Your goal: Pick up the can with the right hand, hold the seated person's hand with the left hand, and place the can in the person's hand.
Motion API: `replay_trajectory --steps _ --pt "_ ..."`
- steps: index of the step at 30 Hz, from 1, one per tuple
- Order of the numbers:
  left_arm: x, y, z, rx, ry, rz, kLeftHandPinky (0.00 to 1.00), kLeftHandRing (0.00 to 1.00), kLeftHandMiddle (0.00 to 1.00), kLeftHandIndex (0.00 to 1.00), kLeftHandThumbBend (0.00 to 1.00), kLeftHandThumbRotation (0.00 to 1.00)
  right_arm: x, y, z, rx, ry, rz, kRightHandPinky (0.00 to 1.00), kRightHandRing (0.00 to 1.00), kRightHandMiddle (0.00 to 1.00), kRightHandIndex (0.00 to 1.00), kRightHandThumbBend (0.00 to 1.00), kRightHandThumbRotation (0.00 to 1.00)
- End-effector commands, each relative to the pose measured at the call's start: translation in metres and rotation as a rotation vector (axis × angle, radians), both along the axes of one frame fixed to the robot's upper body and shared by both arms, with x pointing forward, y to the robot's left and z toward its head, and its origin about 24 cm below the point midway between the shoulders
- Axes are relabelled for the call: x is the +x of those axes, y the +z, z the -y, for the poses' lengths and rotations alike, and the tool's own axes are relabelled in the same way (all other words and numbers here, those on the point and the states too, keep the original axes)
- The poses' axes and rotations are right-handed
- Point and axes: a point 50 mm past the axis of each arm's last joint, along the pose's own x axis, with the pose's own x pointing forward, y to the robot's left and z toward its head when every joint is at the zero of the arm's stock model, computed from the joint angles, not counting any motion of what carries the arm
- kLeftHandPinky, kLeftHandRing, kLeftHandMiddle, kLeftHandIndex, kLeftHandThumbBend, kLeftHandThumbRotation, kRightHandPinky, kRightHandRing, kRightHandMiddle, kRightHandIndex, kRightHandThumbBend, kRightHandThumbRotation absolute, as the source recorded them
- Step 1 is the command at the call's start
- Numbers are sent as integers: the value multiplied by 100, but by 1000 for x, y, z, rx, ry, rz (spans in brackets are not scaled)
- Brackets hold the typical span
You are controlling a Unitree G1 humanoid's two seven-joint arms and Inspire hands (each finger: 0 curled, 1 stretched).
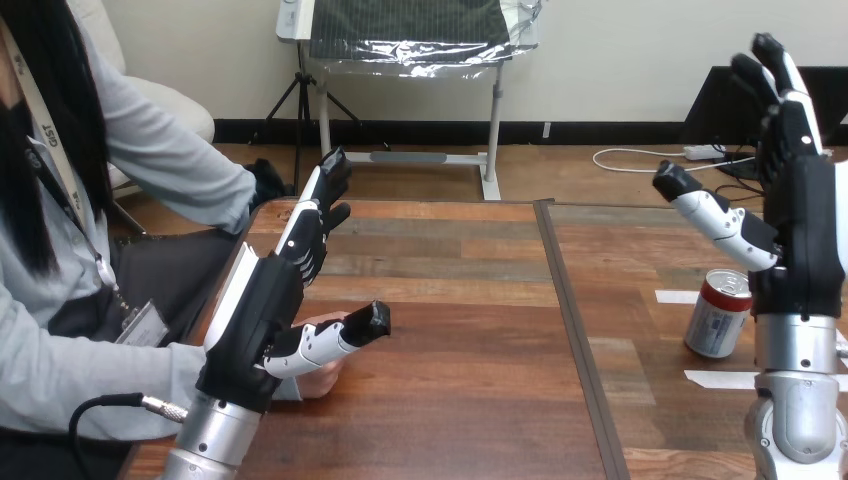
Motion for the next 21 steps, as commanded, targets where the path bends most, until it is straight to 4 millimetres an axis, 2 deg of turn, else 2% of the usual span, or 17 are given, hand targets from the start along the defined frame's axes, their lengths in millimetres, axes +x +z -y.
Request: replay_trajectory --steps 1,21 --pt "8 18 4 -9 -9 95 95 99 100 100 100 66 10 17 10 -8 -37 41 97 91 90 94 100 50" --pt "5 16 2 -12 -8 88 97 100 100 100 100 66 8 -2 29 19 -124 -90 99 94 90 95 100 48"
